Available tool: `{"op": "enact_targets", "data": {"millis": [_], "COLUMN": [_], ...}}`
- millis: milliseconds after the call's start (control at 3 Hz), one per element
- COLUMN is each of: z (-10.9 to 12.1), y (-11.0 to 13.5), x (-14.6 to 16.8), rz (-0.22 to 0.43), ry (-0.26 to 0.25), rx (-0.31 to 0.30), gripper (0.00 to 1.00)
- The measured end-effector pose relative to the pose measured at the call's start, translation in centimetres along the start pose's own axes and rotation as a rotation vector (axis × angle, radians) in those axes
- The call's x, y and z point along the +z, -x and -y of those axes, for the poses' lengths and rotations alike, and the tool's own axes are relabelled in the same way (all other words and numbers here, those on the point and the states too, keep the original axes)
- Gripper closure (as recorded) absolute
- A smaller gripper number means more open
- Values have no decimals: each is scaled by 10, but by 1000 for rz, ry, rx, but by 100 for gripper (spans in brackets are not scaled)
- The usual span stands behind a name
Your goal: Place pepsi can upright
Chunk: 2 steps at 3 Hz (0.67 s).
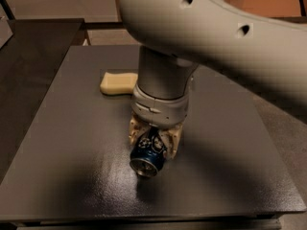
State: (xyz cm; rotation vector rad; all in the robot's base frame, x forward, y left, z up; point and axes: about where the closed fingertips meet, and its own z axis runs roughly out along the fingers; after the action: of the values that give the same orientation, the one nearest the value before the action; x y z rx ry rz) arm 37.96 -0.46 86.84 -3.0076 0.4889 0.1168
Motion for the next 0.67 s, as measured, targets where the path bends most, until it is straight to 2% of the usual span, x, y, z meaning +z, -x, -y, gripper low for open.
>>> {"op": "enact_targets", "data": {"millis": [333,667], "z": [21,42], "y": [-3,-11], "x": [-21,-45], "rz": [32,78], "ry": [-70,-164], "rx": [120,252], "gripper": [100,100]}}
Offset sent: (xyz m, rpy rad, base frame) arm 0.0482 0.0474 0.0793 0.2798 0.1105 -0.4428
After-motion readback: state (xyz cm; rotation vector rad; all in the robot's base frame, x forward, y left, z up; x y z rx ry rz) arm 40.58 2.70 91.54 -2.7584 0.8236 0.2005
